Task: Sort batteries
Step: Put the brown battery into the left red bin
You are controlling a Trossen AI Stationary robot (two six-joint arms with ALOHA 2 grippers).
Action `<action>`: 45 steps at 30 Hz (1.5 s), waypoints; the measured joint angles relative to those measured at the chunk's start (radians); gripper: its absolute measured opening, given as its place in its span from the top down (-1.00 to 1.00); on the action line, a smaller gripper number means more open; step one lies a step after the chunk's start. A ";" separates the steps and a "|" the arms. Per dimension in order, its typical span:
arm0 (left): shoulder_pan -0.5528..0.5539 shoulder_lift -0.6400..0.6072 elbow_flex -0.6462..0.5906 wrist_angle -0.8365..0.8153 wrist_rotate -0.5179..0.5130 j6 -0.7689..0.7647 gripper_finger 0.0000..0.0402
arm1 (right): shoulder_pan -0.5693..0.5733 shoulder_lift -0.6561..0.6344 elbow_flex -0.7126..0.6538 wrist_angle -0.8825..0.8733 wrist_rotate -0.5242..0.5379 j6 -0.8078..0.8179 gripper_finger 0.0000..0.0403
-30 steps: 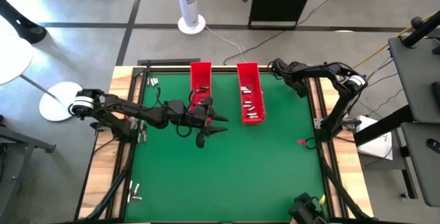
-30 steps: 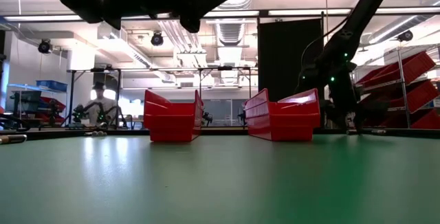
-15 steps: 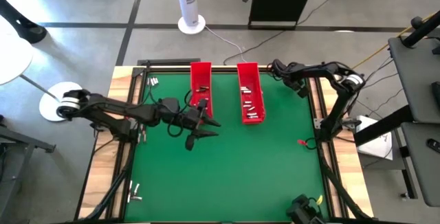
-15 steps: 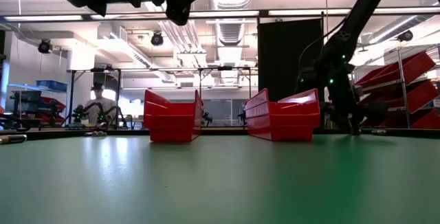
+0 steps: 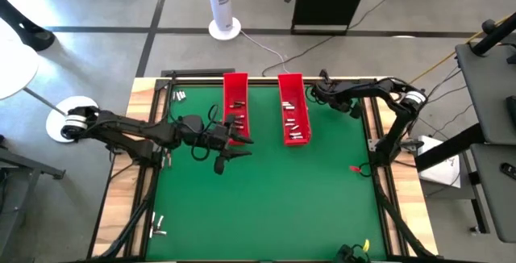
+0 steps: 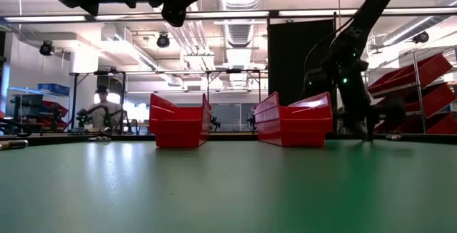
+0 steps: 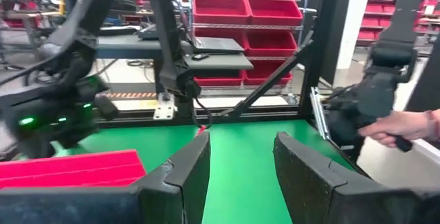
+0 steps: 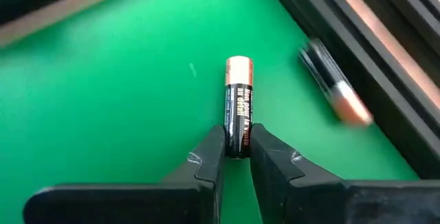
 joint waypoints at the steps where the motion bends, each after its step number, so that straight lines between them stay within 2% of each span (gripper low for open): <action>1: 0.000 -0.014 -0.008 0.000 -0.010 0.000 0.29 | 0.010 -0.018 -0.001 -0.021 -0.015 -0.002 0.76; 5: 0.000 -0.065 -0.040 0.001 -0.023 -0.010 0.29 | 0.067 -0.124 -0.003 -0.069 0.007 -0.034 0.77; 14: 0.000 -0.196 -0.143 0.011 -0.023 -0.016 0.29 | 0.287 -0.394 -0.009 -0.253 0.198 -0.007 0.77; 22: -0.002 -0.254 -0.174 0.010 -0.023 -0.038 0.29 | 0.618 -0.508 -0.013 -0.320 0.226 0.016 0.76; 25: -0.002 -0.236 -0.172 0.009 -0.040 -0.033 0.29 | 0.785 -0.503 -0.013 -0.313 0.238 0.013 0.77; 30: -0.002 -0.201 -0.161 0.011 -0.142 -0.029 0.29 | 1.059 -0.468 -0.013 -0.253 0.258 -0.058 0.79; 35: -0.002 -0.169 -0.142 -0.024 -0.223 -0.027 0.29 | 1.277 -0.398 -0.013 -0.111 0.250 -0.272 0.79; 39: -0.002 -0.137 -0.107 -0.029 -0.233 -0.026 0.29 | 1.364 -0.291 -0.014 0.072 0.214 -0.495 0.79; 45: -0.045 -0.058 -0.032 -0.102 -0.209 -0.004 0.29 | 1.347 -0.086 -0.014 0.436 0.025 -0.832 0.78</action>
